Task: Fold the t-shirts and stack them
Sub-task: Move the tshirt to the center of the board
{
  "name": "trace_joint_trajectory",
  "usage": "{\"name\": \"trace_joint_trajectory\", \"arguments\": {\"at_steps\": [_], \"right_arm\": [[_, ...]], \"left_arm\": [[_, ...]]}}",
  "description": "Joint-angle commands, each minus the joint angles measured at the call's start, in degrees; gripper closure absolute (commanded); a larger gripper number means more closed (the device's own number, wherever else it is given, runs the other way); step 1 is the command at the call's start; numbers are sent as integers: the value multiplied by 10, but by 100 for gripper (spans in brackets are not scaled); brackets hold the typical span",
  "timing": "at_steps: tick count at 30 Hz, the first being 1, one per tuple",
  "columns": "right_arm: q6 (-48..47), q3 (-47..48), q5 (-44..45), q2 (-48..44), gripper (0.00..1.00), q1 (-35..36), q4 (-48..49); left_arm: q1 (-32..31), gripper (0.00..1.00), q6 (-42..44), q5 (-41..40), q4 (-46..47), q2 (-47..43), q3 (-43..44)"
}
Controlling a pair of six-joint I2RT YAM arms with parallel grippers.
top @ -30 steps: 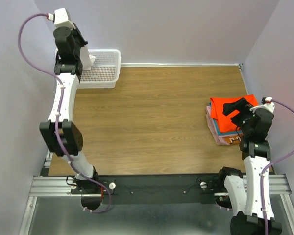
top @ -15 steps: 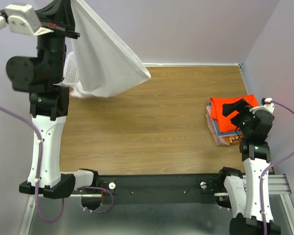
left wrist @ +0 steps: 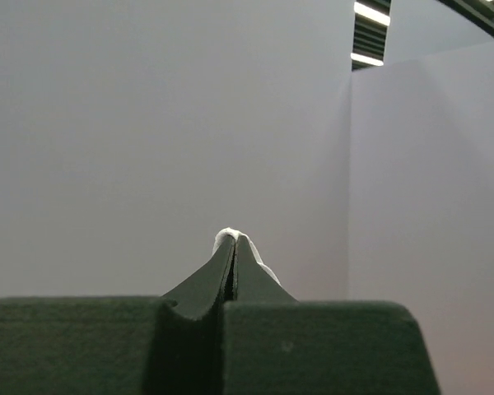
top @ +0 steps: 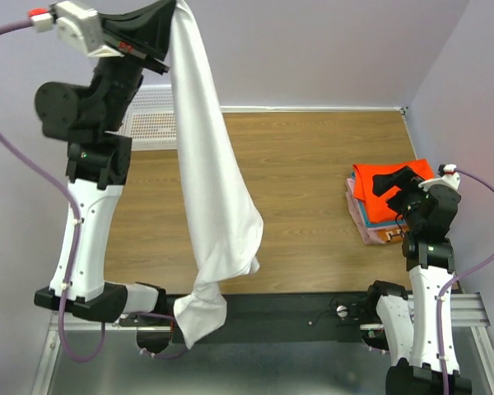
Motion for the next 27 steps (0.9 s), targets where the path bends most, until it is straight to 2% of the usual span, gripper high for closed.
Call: {"name": "trace_joint_trajectory", "arguments": {"at_steps": [1, 6, 12, 21, 27], "right_arm": [[-9, -4, -10, -4, 0, -4, 5], [-8, -7, -15, -2, 0, -4, 5], [-8, -6, -23, 2, 0, -4, 5], [-7, -9, -30, 6, 0, -4, 5], [-7, -8, -46, 15, 0, -4, 5]], "left_arm": [[-26, 100, -23, 39, -2, 27, -2], [-107, 100, -4, -4, 6, 42, -37], [-154, 100, -7, -44, 51, 49, -115], [-171, 100, -29, -17, 64, 122, -94], [-187, 100, -31, 52, 82, 188, -114]]}}
